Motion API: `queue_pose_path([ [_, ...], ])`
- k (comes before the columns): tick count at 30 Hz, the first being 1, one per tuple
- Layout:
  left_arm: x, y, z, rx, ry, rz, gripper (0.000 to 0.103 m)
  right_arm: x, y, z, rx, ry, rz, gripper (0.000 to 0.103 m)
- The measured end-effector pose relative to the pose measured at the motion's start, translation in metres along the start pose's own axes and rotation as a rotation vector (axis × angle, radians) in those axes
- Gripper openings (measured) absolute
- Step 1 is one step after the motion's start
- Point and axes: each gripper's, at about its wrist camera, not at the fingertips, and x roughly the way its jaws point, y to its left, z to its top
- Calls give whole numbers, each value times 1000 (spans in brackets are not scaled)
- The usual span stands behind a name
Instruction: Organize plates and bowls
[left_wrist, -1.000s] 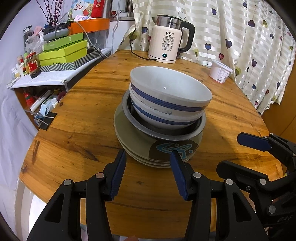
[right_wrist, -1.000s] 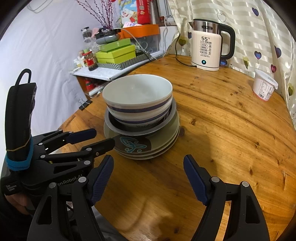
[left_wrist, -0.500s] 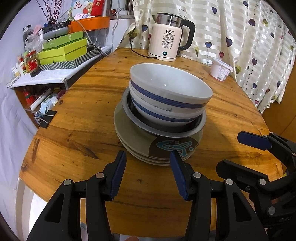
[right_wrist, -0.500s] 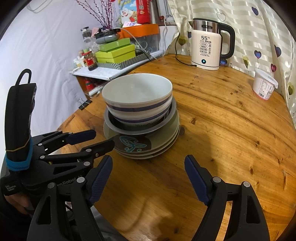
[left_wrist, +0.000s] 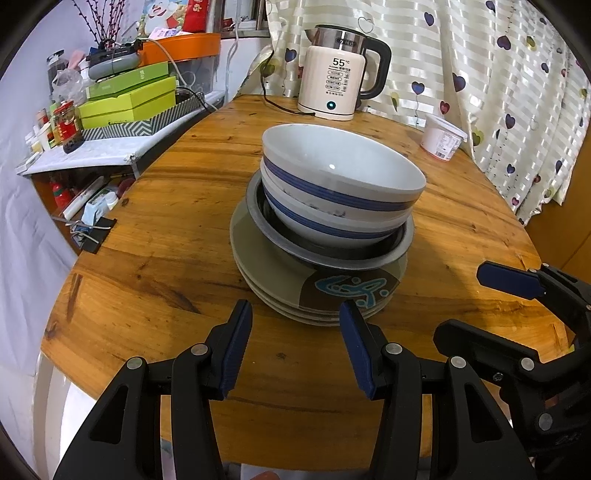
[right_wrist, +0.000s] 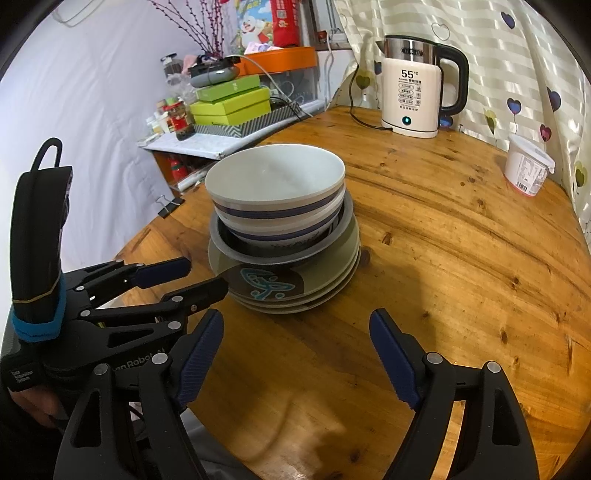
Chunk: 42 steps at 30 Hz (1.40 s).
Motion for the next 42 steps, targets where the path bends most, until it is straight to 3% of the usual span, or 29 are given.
queue_pose_path([
  [42, -7, -6, -3, 12, 4, -27, 50, -5, 3, -8, -1, -9, -10, 83],
])
